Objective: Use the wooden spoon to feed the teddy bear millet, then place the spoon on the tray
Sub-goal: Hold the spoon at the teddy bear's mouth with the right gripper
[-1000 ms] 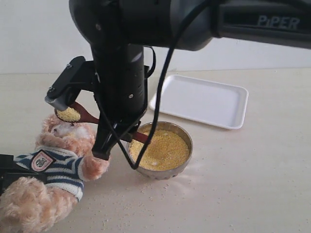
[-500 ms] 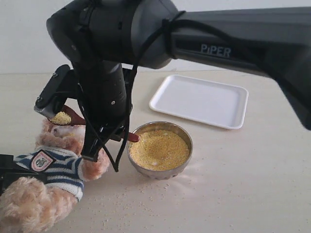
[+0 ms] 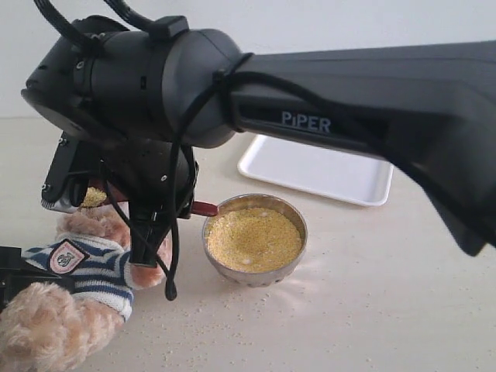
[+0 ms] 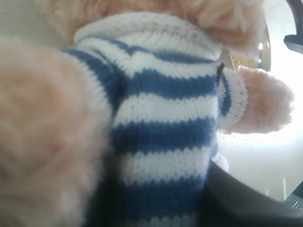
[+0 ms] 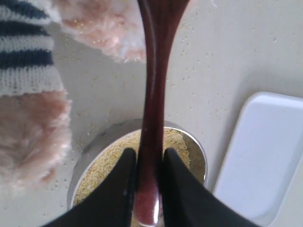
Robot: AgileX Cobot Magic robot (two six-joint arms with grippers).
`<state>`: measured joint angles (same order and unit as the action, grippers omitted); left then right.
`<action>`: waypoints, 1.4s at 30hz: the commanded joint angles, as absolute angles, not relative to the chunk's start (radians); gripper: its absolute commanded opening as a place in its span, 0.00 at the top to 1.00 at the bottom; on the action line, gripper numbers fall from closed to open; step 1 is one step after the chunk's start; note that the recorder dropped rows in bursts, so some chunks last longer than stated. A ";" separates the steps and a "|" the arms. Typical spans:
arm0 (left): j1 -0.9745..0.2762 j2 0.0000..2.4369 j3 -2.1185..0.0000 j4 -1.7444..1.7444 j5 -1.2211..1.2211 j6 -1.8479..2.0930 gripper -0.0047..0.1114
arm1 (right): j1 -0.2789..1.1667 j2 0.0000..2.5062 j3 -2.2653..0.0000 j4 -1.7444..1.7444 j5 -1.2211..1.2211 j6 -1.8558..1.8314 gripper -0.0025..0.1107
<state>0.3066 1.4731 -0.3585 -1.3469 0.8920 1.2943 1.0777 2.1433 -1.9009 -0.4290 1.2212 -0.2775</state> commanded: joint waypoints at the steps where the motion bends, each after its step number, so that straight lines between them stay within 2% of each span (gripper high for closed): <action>1: 0.309 1.461 -0.354 -1.355 0.908 1.303 0.92 | 1.079 2.141 -1.907 -0.456 1.221 -0.267 0.98; 42: 0.309 1.461 -0.354 -1.355 0.908 1.303 0.92 | 1.117 2.190 -1.907 -0.692 1.221 -0.215 0.98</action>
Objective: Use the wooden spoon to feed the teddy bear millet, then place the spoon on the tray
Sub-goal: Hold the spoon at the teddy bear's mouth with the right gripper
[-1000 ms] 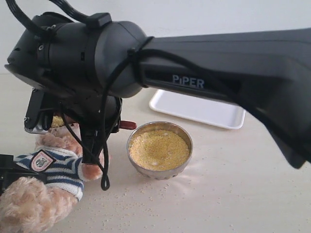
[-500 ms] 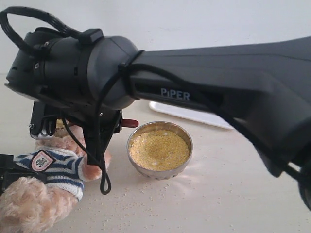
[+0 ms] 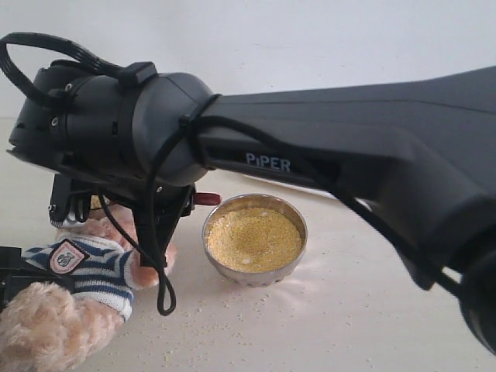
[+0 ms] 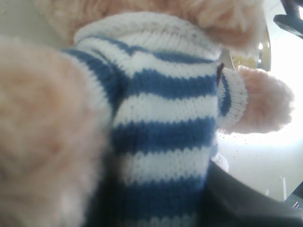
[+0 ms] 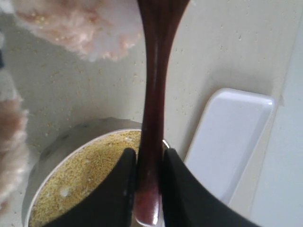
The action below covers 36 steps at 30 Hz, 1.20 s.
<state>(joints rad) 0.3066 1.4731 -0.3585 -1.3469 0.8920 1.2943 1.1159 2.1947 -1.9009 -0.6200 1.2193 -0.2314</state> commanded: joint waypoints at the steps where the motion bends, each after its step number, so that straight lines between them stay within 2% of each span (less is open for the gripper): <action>1: 0.309 1.461 -0.354 -1.355 0.908 1.303 0.92 | 1.117 2.190 -1.907 -0.699 1.221 -0.212 0.98; 36: 0.309 1.461 -0.354 -1.355 0.908 1.303 0.92 | 1.197 2.175 -1.834 -0.899 1.221 -0.080 0.98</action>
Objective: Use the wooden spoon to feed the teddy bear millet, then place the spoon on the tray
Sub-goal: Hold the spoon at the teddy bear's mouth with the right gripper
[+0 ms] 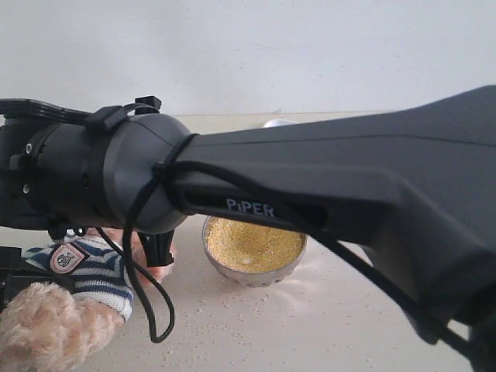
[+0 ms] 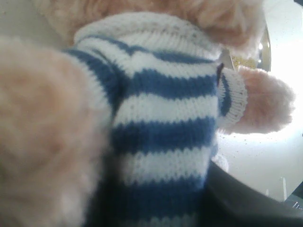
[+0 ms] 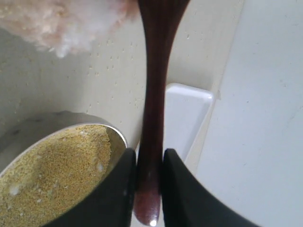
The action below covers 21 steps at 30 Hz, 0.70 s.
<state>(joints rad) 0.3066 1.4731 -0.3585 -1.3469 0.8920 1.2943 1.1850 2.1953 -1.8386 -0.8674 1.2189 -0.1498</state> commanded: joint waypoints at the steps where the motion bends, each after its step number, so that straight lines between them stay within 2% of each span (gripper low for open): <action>1: 0.309 1.461 -0.354 -1.355 0.908 1.303 0.92 | 1.195 2.175 -1.834 -0.913 1.221 -0.078 0.98; 21: 0.309 1.461 -0.354 -1.355 0.908 1.303 0.92 | 1.211 2.167 -1.834 -0.954 1.221 0.000 0.98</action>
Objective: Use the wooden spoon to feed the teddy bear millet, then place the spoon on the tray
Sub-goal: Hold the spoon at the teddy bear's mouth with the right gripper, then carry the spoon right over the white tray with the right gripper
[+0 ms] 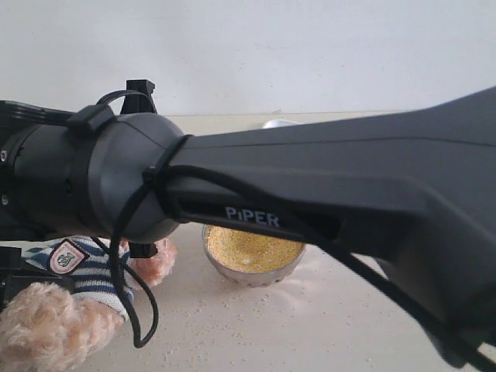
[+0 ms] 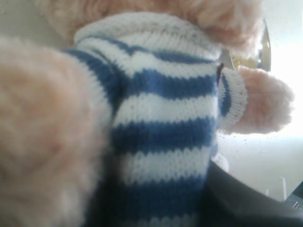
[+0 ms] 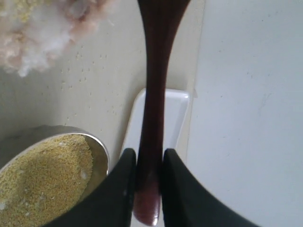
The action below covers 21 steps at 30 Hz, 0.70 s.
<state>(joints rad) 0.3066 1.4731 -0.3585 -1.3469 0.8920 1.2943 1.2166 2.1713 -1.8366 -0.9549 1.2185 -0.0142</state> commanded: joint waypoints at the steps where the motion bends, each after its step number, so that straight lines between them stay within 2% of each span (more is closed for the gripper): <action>1: 0.309 1.461 -0.354 -1.355 0.908 1.303 0.92 | 1.218 2.153 -1.834 -0.934 1.221 0.015 0.98; 8: 0.309 1.461 -0.354 -1.355 0.908 1.303 0.92 | 1.210 2.108 -1.834 -0.894 1.221 0.121 0.98; 15: 0.309 1.461 -0.354 -1.355 0.908 1.303 0.92 | 1.147 2.015 -1.832 -0.707 1.221 0.191 0.98; 21: 0.309 1.461 -0.354 -1.355 0.908 1.303 0.92 | 1.102 1.877 -1.684 -0.700 1.221 0.292 0.98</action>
